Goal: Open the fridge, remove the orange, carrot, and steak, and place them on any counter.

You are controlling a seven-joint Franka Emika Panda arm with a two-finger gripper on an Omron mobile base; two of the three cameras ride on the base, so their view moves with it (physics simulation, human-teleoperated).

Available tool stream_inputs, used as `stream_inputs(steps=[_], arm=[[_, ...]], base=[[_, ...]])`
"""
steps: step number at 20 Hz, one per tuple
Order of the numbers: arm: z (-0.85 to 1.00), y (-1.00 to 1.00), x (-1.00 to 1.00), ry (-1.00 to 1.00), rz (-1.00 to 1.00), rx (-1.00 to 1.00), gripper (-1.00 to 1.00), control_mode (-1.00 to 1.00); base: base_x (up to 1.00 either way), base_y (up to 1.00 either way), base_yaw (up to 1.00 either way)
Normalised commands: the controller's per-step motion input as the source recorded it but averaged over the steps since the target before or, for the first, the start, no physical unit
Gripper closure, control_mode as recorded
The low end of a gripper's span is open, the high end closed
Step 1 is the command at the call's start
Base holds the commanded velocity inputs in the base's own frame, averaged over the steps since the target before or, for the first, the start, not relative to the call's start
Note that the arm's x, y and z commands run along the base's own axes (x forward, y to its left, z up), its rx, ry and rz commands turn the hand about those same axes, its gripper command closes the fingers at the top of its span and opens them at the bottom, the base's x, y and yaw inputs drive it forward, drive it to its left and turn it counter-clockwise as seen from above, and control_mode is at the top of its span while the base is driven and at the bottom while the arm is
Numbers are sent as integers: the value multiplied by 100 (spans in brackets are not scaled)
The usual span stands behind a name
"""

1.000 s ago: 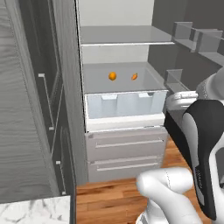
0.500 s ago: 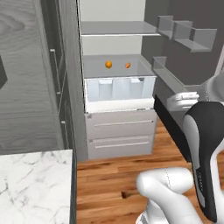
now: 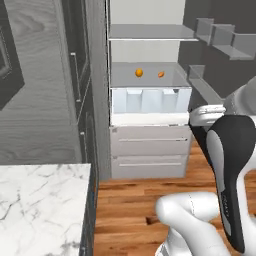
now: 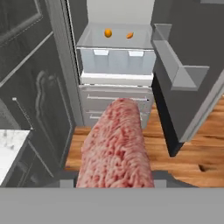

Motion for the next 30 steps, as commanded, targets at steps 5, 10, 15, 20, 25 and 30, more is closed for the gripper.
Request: stream_inputs(steps=[5,10,15,20,25,30], arm=[[0,0,0,0,0,0,100,100],[0,0,0,0,0,0,100,100],[0,0,0,0,0,0,100,100],[0,0,0,0,0,0,100,100],[0,0,0,0,0,0,100,100],[0,0,0,0,0,0,100,100]], base=[[-8,-14,82],[-46,-31,74],[-56,-38,62],[-72,-21,54],[-65,0,52],[-32,14,49]])
